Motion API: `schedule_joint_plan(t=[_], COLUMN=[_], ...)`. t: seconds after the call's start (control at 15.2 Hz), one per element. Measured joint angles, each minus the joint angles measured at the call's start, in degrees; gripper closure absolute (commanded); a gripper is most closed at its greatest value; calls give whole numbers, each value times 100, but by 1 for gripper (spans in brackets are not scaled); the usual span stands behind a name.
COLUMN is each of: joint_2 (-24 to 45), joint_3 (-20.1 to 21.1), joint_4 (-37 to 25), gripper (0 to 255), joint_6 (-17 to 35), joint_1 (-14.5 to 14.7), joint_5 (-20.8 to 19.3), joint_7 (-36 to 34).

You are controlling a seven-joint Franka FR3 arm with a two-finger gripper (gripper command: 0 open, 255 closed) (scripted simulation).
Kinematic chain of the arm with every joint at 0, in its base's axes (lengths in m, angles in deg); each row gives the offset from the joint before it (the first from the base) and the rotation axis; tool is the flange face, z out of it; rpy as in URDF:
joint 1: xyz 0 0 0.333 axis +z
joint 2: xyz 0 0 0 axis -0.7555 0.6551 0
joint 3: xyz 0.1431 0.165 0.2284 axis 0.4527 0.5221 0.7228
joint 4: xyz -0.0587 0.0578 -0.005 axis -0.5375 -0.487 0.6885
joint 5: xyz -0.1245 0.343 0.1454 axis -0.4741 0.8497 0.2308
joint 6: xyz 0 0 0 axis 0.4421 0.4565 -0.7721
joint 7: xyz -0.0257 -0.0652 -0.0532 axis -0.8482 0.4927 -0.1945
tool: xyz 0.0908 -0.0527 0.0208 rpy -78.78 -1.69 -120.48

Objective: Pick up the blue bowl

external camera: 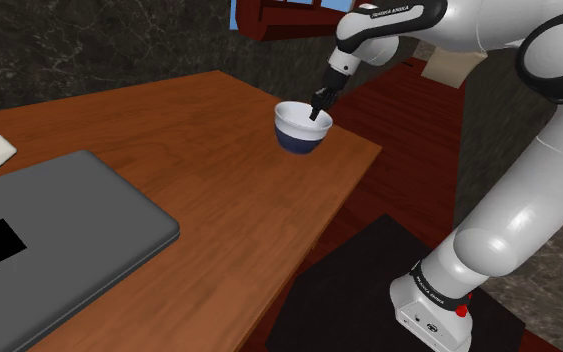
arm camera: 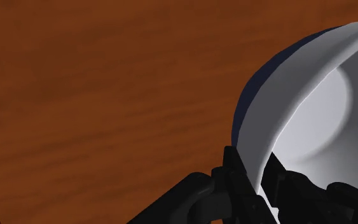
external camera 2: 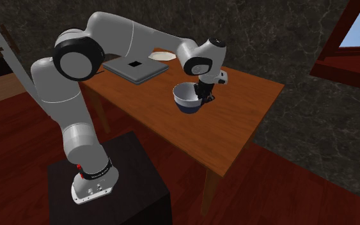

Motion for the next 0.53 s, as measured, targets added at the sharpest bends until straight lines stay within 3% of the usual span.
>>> schedule_joint_plan(t=[0.53], joint_2=[-119], joint_3=[-12], joint_4=[-448], gripper=[255], joint_6=[-549], joint_1=[-9], joint_5=[-79], joint_7=[-145])
